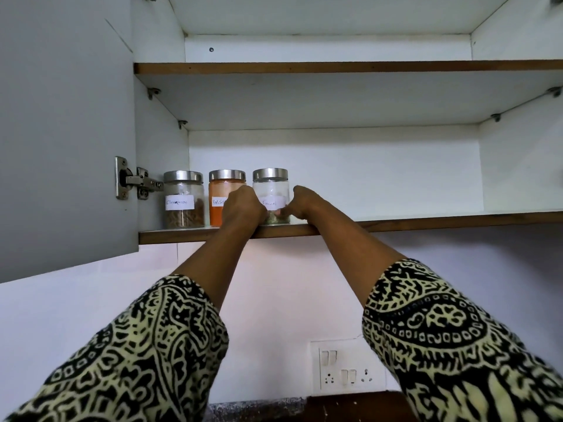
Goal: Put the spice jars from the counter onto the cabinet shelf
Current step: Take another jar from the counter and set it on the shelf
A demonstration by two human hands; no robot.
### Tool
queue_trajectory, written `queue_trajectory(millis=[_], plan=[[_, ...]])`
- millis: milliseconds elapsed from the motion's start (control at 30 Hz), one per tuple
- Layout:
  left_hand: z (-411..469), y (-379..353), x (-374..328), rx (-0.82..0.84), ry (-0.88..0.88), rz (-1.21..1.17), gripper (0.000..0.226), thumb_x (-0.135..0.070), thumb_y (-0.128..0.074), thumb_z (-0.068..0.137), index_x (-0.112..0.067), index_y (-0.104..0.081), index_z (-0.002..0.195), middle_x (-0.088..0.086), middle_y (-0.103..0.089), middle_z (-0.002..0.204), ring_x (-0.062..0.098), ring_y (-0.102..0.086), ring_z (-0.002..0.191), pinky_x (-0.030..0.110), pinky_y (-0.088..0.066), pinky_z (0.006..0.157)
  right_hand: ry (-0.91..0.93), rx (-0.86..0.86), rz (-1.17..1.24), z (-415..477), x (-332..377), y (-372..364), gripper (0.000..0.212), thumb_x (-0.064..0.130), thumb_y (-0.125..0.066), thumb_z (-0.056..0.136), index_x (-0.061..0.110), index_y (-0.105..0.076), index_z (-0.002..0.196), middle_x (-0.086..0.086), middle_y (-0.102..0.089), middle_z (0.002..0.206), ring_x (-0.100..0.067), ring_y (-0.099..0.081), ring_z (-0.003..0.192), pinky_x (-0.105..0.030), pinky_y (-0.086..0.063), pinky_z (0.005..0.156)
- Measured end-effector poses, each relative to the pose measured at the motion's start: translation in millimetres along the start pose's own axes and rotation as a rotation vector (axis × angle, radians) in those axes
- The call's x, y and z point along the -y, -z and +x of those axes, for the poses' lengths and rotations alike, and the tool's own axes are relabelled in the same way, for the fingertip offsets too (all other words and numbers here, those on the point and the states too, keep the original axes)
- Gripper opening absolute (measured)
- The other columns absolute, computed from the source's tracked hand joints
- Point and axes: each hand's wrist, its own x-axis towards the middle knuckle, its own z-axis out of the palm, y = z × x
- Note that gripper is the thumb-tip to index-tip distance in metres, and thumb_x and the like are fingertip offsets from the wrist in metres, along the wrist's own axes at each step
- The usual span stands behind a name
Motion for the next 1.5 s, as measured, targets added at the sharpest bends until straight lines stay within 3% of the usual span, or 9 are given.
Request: queue_trajectory(millis=[67, 200, 400, 567, 833, 900, 1167, 1333, 1500], plan=[[-11, 4, -1, -0.025, -0.03, -0.032, 0.032, -0.011, -0.068, 0.082, -0.001, -0.062, 0.111, 0.016, -0.066, 0.11, 0.03, -0.061, 0.099, 0.031, -0.045, 0.074, 0.034, -0.094, 0.035, -9, -2, 1, 0.027, 0.021, -0.071, 0.082, 0.011, -0.052, 0.098, -0.012, -0.053, 0.114, -0.025, -0.051, 0.103, -0.024, -0.041, 0.07], [-51, 6, 2, -0.092, -0.198, -0.252, 0.043, -0.014, -0.068, 0.083, -0.009, -0.059, 0.126, 0.006, -0.068, 0.118, 0.019, -0.064, 0.105, 0.029, -0.05, 0.091, 0.152, -0.202, 0.147, -47, -12, -1, 0.065, 0.02, -0.072, 0.08, 0.008, -0.042, 0.137, -0.008, -0.057, 0.13, -0.022, -0.054, 0.118, -0.026, -0.041, 0.095], [-146, -9, 24, -0.082, -0.274, -0.531, 0.027, -0.018, -0.065, 0.086, -0.016, -0.067, 0.113, -0.005, -0.071, 0.104, 0.005, -0.067, 0.092, 0.015, -0.051, 0.084, 0.21, -0.266, 0.315, -148, -54, -23, 0.045, 0.015, -0.072, 0.08, 0.013, -0.059, 0.122, -0.002, -0.068, 0.112, -0.012, -0.064, 0.098, -0.022, -0.05, 0.088], [-239, -58, 65, 0.146, -0.149, -0.607, 0.021, -0.021, -0.066, 0.087, -0.023, -0.069, 0.108, -0.012, -0.07, 0.1, -0.002, -0.066, 0.09, 0.007, -0.048, 0.081, 0.049, -0.098, 0.272, -232, -111, -56, 0.029, 0.024, -0.069, 0.083, 0.026, -0.063, 0.111, 0.011, -0.068, 0.1, -0.002, -0.065, 0.088, -0.007, -0.046, 0.073], [-373, -143, 130, 0.736, 0.041, -0.523, 0.034, -0.021, -0.069, 0.085, -0.02, -0.065, 0.118, -0.007, -0.068, 0.108, 0.005, -0.064, 0.099, 0.013, -0.05, 0.087, -0.379, 0.299, 0.204, -348, -220, -129, 0.028, 0.008, -0.068, 0.081, 0.018, -0.064, 0.107, 0.001, -0.069, 0.101, -0.007, -0.064, 0.089, -0.02, -0.051, 0.081], [-394, -155, 140, 0.855, 0.041, -0.432, 0.041, -0.026, -0.068, 0.085, -0.022, -0.06, 0.125, -0.008, -0.065, 0.111, 0.005, -0.061, 0.103, 0.008, -0.046, 0.084, -0.456, 0.387, 0.126, -373, -239, -149, 0.032, 0.007, -0.066, 0.081, 0.017, -0.063, 0.111, 0.003, -0.069, 0.103, -0.009, -0.064, 0.092, -0.023, -0.052, 0.084], [-487, -194, 177, 1.231, 0.08, -0.243, 0.101, -0.036, -0.078, 0.072, -0.017, -0.017, 0.151, 0.002, -0.031, 0.153, 0.017, -0.034, 0.138, 0.03, -0.031, 0.112, -0.702, 0.5, -0.054, -451, -280, -209, 0.047, 0.015, -0.067, 0.078, 0.016, -0.049, 0.121, -0.004, -0.06, 0.119, -0.022, -0.059, 0.107, -0.04, -0.049, 0.091], [-518, -211, 191, 1.211, 0.192, -0.27, 0.111, -0.027, -0.084, 0.064, -0.016, -0.015, 0.151, 0.003, -0.029, 0.154, 0.017, -0.029, 0.14, 0.027, -0.026, 0.111, -0.775, 0.514, -0.068, -470, -286, -228, 0.067, 0.015, -0.07, 0.074, 0.015, -0.036, 0.132, -0.008, -0.054, 0.131, -0.028, -0.053, 0.119, -0.036, -0.044, 0.093], [-526, -216, 194, 1.055, 0.211, -0.399, 0.083, -0.022, -0.086, 0.062, -0.023, -0.046, 0.135, -0.006, -0.057, 0.131, 0.006, -0.051, 0.117, 0.013, -0.037, 0.092, -0.82, 0.432, 0.041, -474, -283, -238, 0.075, 0.02, -0.074, 0.071, 0.018, -0.034, 0.135, -0.009, -0.058, 0.127, -0.029, -0.056, 0.116, -0.038, -0.047, 0.093]])
